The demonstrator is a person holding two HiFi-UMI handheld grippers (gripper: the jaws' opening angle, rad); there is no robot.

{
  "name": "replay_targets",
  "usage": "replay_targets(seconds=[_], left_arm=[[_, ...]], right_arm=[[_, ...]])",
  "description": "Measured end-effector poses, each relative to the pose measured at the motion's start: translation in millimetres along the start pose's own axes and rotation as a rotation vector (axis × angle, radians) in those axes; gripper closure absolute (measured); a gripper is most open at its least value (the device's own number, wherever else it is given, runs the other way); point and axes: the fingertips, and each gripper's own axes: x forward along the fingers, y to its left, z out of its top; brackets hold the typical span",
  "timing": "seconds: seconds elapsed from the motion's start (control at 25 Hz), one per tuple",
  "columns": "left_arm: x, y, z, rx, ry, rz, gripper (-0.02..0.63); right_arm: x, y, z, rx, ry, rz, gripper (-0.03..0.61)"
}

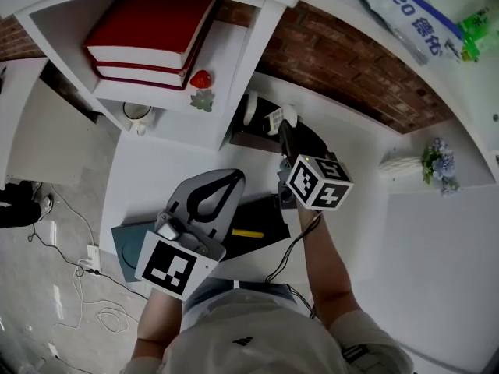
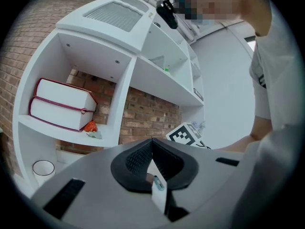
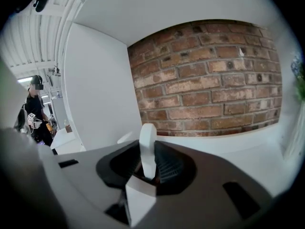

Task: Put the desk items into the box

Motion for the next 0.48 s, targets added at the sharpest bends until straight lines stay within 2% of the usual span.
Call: replay_targets(seconds=[0.48], left_arm=[[9, -33, 10, 0.007, -0.022, -0.027, 0.601]], right_arm=[[-54, 2, 25, 0.030, -0.064, 0.057, 0.476]])
